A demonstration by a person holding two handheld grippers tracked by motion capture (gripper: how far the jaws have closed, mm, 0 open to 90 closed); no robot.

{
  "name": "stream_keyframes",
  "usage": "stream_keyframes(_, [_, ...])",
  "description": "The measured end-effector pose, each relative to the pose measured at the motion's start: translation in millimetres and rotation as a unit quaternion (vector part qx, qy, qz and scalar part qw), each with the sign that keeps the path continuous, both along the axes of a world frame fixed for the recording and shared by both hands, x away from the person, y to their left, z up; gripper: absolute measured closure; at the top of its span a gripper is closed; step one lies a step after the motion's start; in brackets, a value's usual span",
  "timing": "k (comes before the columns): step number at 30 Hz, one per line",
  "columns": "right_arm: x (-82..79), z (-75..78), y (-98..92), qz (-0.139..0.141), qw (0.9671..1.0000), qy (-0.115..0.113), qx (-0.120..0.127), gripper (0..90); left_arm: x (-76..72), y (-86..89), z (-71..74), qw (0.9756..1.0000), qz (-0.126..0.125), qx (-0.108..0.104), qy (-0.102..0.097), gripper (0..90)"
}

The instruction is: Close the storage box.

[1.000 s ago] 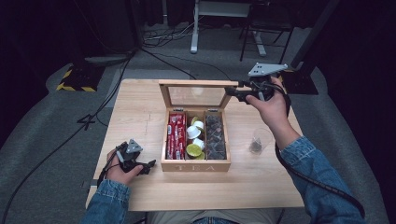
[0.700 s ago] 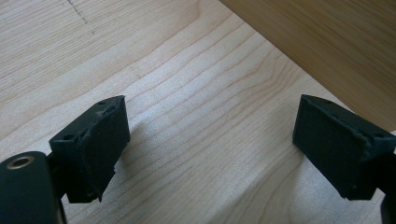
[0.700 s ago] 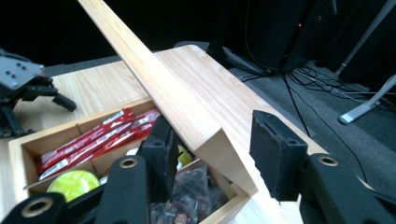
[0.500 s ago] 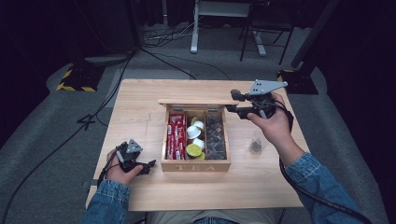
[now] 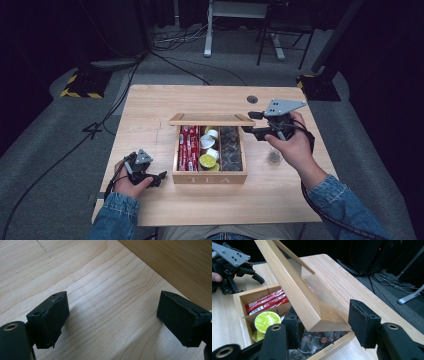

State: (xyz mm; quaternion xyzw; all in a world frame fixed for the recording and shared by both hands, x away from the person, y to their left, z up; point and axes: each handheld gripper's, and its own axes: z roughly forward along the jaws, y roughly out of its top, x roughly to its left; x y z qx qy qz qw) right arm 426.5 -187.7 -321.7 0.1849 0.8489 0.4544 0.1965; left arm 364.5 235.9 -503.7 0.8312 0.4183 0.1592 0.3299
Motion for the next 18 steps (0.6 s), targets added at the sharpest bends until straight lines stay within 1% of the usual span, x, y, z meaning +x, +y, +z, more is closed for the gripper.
stream_keyframes(5, [-7.5, -8.0, -0.9, 0.004, 1.0, 0.003, 0.001, 46.0, -0.3, -0.2, -0.2, 1.0, 0.001, -0.002, 0.0, 11.3])
stream_keyframes(7, [-11.2, -11.4, -1.2, 0.004, 1.0, 0.001, -0.002, 44.9, -0.9, -0.4, -0.2, 1.0, 0.002, -0.003, 0.002, 11.3])
stream_keyframes(11, [-17.9, -15.6, -2.2, 0.007, 1.0, -0.002, -0.007, 44.1, -2.1, 0.2, -0.1, 1.0, 0.001, -0.002, 0.0, 11.3])
stream_keyframes(14, [-22.5, -19.9, -2.4, 0.01, 0.9998, -0.007, -0.015, 43.8, -2.8, 0.2, -0.3, 1.0, 0.002, -0.005, 0.003, 11.3])
stream_keyframes(18, [-28.2, -27.1, -2.8, 0.011, 0.9997, -0.008, -0.02, 42.8, -2.7, 0.2, -0.2, 1.0, 0.001, -0.005, 0.003, 11.3])
